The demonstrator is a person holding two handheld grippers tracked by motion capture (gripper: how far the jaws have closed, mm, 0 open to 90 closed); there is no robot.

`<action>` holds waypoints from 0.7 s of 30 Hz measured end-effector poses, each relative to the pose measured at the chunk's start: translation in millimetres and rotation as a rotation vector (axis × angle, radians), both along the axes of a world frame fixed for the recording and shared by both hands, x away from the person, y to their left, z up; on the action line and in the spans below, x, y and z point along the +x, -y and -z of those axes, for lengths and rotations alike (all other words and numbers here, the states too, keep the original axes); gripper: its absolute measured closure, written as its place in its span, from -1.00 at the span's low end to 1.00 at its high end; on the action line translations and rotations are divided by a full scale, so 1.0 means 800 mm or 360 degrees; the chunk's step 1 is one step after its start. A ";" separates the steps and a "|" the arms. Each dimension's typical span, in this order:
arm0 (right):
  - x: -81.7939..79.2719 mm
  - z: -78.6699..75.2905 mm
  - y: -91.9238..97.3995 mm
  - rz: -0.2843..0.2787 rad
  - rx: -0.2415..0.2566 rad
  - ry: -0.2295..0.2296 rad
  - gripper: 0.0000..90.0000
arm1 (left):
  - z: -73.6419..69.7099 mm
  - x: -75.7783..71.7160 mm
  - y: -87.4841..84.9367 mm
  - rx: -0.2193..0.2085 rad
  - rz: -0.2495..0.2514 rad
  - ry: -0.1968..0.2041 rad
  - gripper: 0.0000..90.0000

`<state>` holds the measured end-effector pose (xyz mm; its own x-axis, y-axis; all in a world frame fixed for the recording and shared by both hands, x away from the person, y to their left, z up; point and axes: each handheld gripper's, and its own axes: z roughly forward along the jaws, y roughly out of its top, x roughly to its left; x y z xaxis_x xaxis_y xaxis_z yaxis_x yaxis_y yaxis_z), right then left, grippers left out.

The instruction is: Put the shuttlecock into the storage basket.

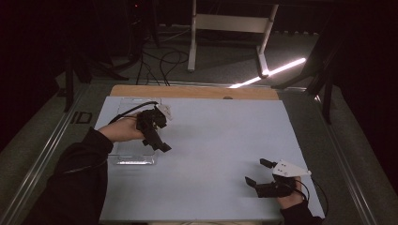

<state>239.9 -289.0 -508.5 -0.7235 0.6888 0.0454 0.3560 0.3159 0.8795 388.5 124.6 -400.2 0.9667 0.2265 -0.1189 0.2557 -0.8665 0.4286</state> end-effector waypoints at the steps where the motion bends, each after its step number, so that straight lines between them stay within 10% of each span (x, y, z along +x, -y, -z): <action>1: 0.000 0.000 0.000 0.0001 0.0000 -0.0002 -0.80 | 0.000 -0.002 0.003 -0.0007 0.0004 -0.0005 -1.00; 21: -0.001 -0.001 -0.001 -0.0004 0.0001 0.0005 -0.80 | 0.026 -0.039 0.045 -0.0071 0.0056 0.0064 -1.00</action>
<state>239.1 -288.2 -507.4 -0.7254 0.6870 0.0434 0.3524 0.3164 0.8807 357.6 88.9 -421.2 0.9783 0.1873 -0.0891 0.2070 -0.8546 0.4763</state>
